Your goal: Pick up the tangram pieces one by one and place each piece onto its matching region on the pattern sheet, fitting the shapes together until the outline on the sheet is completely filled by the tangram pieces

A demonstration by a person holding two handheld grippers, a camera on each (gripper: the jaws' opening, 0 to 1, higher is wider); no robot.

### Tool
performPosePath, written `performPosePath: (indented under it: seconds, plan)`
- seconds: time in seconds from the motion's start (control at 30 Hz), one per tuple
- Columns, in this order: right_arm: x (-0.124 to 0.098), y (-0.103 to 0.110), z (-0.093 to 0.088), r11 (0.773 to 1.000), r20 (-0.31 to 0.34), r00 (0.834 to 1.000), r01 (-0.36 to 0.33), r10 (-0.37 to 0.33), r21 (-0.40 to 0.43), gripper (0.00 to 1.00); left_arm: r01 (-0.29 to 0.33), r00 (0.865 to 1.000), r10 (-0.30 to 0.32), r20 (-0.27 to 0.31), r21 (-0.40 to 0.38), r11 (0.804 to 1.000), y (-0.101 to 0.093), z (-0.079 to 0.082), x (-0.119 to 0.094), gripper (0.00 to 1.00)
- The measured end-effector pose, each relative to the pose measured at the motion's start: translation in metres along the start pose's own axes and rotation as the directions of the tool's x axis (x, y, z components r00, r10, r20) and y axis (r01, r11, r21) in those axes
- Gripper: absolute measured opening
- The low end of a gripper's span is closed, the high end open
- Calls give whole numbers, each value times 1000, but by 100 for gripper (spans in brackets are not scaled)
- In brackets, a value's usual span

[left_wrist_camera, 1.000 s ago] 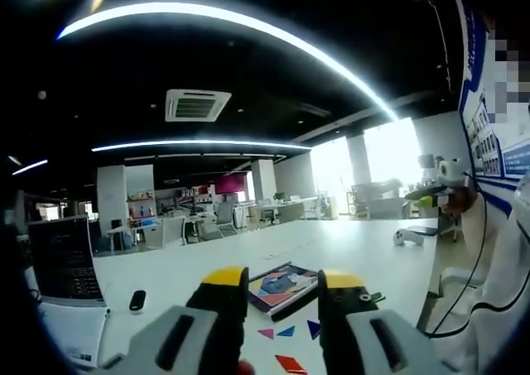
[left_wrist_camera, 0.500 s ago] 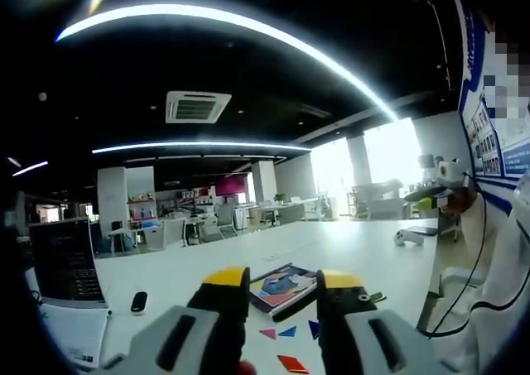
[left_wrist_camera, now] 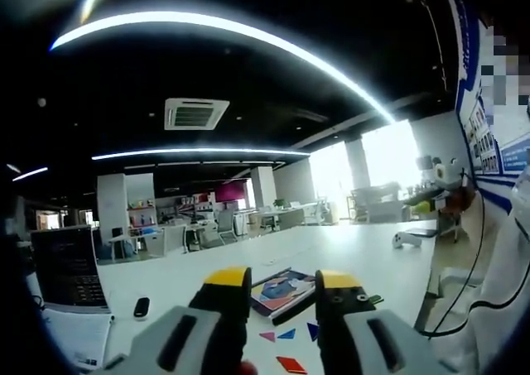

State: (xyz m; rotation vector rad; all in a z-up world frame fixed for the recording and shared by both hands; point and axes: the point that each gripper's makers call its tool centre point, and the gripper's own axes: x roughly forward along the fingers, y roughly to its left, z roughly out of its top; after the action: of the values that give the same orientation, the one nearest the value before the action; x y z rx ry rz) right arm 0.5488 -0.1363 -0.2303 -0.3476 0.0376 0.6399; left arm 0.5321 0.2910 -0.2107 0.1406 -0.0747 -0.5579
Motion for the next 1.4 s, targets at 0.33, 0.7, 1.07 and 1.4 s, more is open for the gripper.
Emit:
performPosePath:
  seconds: [0.33, 0.7, 1.07, 1.4]
  plan:
    - [4, 21, -15, 989, -180, 983, -71, 46, -132, 36, 27, 1000, -27, 1, -1, 1000, -6, -1, 5, 33]
    - [26, 52, -5, 966, -207, 969, -174, 133, -191, 36, 31, 1000, -31, 0, -2, 1000, -5, -2, 5, 32]
    - [42, 81, 25, 927, -207, 946, -295, 249, -232, 37, 21, 1000, -21, 0, -9, 1000, 0, -3, 4, 32]
    - [55, 115, 47, 862, -249, 906, -408, 342, -300, 38, 15, 1000, -15, 8, -19, 1000, 3, -3, 0, 32]
